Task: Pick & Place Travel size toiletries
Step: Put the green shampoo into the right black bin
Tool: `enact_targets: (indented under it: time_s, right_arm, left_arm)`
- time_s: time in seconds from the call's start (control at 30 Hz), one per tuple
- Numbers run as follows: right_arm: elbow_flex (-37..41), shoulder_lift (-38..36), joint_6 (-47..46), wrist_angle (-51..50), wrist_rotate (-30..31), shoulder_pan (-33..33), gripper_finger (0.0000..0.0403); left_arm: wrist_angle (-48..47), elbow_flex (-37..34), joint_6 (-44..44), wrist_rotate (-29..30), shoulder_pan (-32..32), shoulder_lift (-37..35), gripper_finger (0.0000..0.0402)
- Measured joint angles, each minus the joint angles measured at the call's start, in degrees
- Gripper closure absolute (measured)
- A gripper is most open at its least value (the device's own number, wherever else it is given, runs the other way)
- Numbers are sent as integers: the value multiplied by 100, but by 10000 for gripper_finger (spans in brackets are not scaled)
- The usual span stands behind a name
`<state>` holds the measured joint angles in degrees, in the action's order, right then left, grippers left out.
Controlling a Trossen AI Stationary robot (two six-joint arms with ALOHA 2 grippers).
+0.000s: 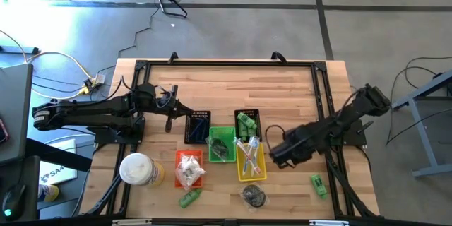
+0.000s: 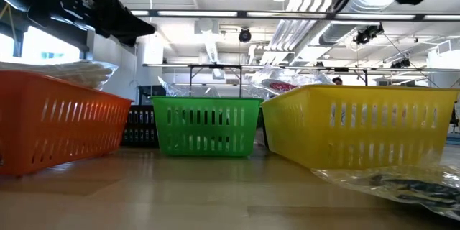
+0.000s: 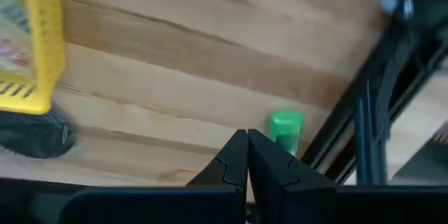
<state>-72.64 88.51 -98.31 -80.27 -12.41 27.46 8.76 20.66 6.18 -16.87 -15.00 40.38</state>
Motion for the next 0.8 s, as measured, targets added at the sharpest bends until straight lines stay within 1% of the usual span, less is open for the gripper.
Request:
enact_targets:
  time_s: [0.17,0.27,0.37,0.47,0.53,0.63,0.8]
  right_arm:
    - [0,0,-1187,-10,-27,522,400]
    - [2,0,-1833,-43,-351,869,396]
    - [84,6,-2492,61,-553,1197,383]
    - [304,11,-3050,497,-800,1511,371]
    - [485,16,-3230,856,-865,1730,363]
    - [736,130,-3243,1306,-907,1917,344]
    - [1016,399,-3213,1802,-1138,1976,284]
  left_arm:
    - [3,0,0,-1,0,0,401]
    - [3,0,0,-1,0,0,401]
    - [2,0,0,-12,0,0,401]
    - [4,0,0,-12,0,0,401]
    - [3,0,0,-12,0,0,401]
    - [4,0,89,-10,0,0,401]
    - [6,0,113,-6,0,0,401]
